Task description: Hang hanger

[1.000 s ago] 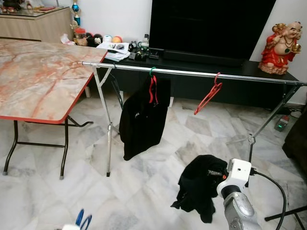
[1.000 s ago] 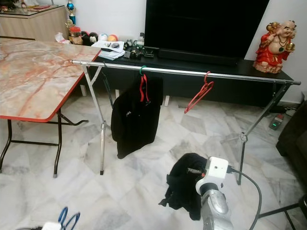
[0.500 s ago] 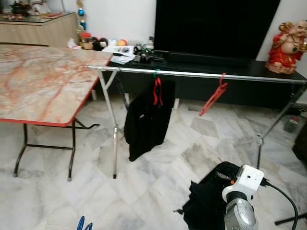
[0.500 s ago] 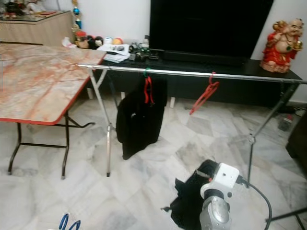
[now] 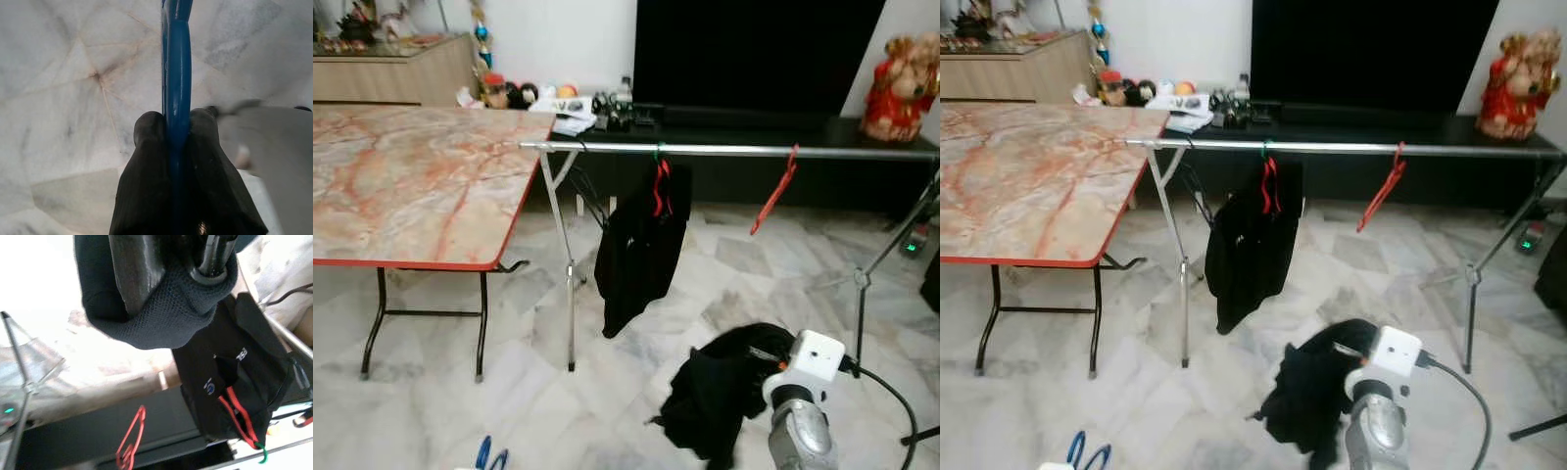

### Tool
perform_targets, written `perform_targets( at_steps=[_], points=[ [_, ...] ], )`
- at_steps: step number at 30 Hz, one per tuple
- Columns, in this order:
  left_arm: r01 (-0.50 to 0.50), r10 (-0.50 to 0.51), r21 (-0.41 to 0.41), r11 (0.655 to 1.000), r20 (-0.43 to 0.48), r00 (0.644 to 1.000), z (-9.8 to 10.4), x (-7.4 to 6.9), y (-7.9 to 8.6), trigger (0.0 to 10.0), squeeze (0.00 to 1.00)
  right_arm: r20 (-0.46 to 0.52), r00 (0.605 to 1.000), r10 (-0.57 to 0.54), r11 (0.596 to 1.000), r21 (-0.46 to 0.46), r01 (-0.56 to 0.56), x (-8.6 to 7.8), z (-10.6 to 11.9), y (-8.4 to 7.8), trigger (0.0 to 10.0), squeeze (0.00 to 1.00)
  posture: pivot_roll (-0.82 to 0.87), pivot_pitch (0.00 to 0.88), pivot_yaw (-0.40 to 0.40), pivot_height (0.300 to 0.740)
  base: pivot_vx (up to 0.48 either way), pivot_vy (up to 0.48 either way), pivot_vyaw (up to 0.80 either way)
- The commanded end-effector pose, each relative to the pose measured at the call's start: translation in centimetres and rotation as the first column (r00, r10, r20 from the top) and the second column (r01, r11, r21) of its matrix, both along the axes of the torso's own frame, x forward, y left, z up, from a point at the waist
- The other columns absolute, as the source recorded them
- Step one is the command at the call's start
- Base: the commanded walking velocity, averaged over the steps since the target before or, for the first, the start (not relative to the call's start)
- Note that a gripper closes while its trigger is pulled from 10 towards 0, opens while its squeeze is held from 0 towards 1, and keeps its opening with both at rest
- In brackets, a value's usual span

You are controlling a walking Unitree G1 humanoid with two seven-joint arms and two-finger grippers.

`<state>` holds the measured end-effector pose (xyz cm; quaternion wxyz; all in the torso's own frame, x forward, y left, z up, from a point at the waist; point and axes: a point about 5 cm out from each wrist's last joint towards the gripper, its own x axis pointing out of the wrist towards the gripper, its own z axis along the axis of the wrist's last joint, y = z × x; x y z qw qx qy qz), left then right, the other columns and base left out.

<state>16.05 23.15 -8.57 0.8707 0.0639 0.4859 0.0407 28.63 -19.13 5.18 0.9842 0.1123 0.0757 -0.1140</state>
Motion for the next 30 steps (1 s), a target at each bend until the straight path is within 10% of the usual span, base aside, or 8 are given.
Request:
perform_targets(
  at_steps=[1, 30],
  points=[
    [-0.030, 0.030, 0.018, 0.999, -0.017, 0.999, 0.0, -0.5, 1.1, 10.0, 0.00, 0.062, 0.998, 0.026, 1.000, 0.003, -0.026, 1.2, 1.7, 0.9, 10.0, 0.00, 0.10, 0.000, -0.057, 0.740, 0.000, 0.480, 0.00],
    [-0.075, 0.075, -0.003, 0.997, -0.053, 0.996, -0.5, -1.7, 1.0, 10.0, 0.00, 0.115, 0.980, 0.164, 0.984, -0.087, -0.154, 2.9, 3.5, 1.8, 10.0, 0.00, 0.10, 0.000, -0.083, 0.740, 0.000, 0.480, 0.13]
  ],
)
